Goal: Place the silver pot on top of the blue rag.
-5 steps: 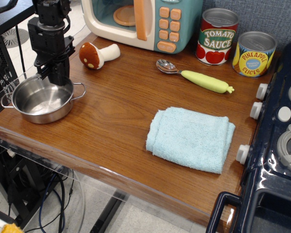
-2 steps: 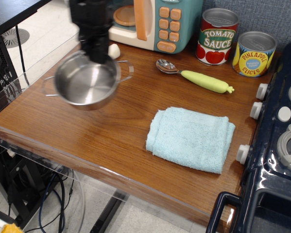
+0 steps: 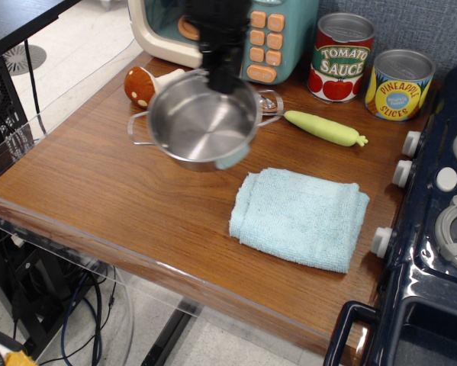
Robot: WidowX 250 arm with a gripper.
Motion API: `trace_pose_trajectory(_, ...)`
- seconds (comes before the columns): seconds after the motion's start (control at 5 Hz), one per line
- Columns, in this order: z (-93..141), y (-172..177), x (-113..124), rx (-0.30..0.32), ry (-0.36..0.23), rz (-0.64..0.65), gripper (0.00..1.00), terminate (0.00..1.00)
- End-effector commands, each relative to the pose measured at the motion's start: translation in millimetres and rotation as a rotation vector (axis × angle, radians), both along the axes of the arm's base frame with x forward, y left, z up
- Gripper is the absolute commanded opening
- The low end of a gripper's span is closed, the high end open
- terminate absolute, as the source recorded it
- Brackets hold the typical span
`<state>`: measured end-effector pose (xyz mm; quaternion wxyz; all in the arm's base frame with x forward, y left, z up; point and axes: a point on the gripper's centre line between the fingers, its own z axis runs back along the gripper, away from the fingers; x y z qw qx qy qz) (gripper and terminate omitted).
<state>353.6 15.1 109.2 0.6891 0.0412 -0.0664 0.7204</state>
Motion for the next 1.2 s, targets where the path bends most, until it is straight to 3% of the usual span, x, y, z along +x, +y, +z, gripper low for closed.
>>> trace_pose_trajectory(0.0,11.3,-55.6,1.8,-0.031,-0.029,-0.089,0.0,0.0)
trace_pose_trajectory(0.4,-17.7,-88.9,-4.3,-0.036,0.052,-0.173,0.0,0.0)
trace_pose_trajectory(1.0,-47.7,-96.5,-3.4,-0.01,0.099,-0.214,0.0,0.0)
